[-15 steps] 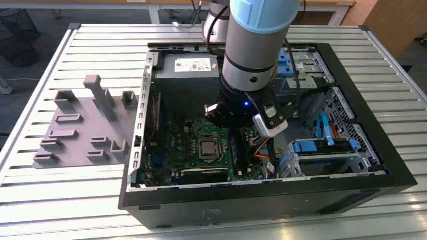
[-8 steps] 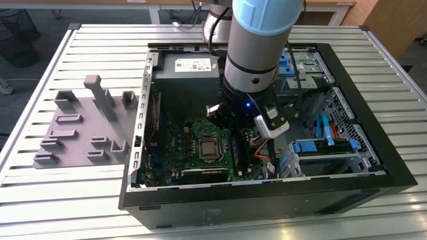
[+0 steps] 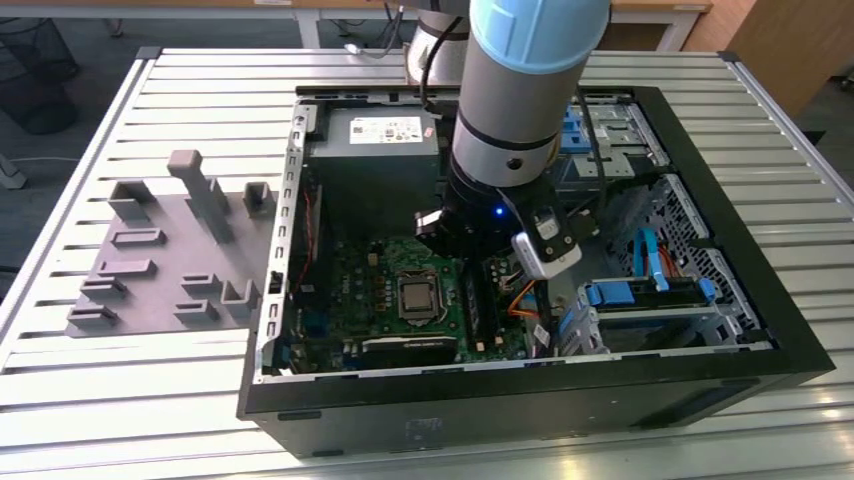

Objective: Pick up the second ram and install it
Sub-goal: 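Insert the second ram into the second slot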

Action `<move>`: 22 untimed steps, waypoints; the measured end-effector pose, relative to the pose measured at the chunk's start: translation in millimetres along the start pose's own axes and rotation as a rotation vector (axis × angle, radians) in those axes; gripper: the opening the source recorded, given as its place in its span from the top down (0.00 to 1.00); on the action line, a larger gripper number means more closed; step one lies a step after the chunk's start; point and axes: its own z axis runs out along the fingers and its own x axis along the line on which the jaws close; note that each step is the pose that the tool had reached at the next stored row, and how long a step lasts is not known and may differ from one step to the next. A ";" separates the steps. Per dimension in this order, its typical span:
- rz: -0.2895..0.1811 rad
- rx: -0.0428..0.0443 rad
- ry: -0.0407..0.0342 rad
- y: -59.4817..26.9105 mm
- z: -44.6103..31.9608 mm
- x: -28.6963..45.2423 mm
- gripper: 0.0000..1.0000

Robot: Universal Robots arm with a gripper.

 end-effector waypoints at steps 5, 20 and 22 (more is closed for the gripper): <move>0.006 -0.0001 -0.0001 -0.8 1.1 -3.0 0.86; 0.017 -0.0001 -0.0005 -1.0 7.7 -3.2 0.86; 0.017 -0.0001 -0.0005 -1.1 8.1 -3.2 0.86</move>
